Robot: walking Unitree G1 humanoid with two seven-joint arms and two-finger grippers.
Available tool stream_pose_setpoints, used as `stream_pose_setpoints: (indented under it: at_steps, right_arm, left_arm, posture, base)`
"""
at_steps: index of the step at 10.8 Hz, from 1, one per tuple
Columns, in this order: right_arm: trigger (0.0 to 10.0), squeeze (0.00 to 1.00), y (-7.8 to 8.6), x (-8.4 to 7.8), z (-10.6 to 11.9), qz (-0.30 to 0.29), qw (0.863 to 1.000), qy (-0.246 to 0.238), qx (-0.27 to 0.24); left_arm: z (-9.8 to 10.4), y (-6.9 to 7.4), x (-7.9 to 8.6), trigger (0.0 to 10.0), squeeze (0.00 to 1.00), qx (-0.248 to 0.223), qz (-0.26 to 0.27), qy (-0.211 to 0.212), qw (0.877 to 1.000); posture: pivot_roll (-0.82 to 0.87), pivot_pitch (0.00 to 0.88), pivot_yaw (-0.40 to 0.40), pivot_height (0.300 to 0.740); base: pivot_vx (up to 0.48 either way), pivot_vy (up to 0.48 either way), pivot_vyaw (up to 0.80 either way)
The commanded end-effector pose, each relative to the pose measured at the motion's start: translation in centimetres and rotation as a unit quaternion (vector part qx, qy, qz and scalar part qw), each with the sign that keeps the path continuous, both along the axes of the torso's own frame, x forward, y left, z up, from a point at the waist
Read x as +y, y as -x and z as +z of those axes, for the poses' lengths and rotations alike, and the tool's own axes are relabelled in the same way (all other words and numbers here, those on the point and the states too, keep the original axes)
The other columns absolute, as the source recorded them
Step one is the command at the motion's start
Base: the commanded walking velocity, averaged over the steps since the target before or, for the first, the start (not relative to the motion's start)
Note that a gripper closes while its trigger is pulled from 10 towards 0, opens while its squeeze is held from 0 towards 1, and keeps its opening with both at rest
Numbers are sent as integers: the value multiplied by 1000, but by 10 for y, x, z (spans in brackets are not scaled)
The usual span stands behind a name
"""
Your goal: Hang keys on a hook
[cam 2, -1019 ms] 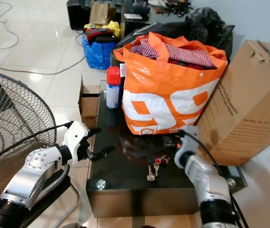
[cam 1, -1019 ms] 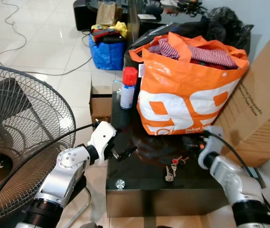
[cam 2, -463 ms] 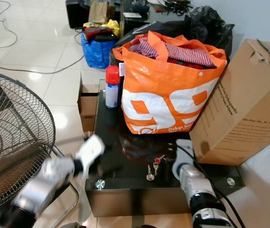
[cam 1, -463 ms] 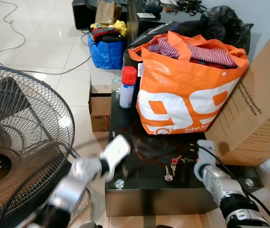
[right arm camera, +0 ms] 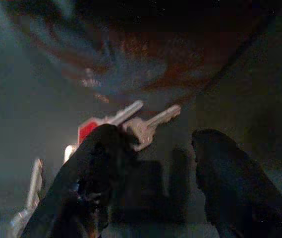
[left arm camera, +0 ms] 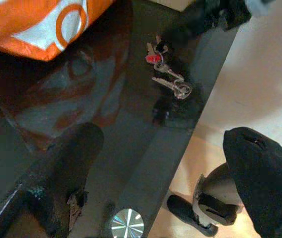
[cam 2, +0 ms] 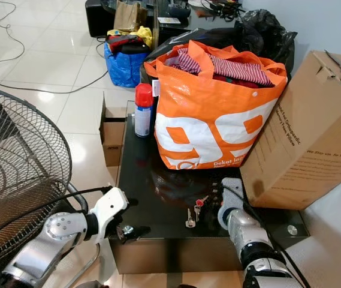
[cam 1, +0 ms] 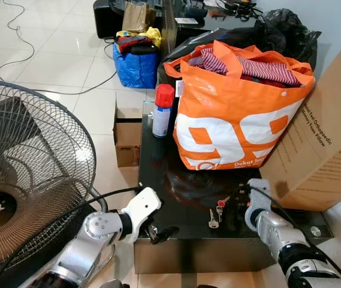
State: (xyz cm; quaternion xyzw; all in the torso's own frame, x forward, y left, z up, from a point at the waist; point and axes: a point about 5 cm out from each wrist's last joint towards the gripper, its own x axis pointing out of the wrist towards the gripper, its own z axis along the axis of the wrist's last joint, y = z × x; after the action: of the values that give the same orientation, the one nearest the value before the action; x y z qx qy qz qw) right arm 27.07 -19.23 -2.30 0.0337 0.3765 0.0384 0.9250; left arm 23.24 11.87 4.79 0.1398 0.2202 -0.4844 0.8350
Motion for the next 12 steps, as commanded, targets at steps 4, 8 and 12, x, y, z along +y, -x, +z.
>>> stream_pose_setpoints:
  at_steps: [4,8,12]
  right_arm:
    - [10000,0,-7,2,3,4,1000,4,-2]
    - [9176,0,-8,4,3,-2,1000,-24,0]
    - [0,0,3,5,-7,-19,999,-35,25]
  left_arm:
    - [21,0,7,10000,0,-22,12,23,999]
    - [30,4,14,10000,0,-20,16,25,999]
    - [31,11,18,10000,0,-12,15,19,1000]
  posture:
    - [-45,47,-112,740]
    - [-27,66,-105,740]
    - [-5,59,-94,740]
  base:
    - [0,0,0]
    - [0,0,0]
    - [0,0,0]
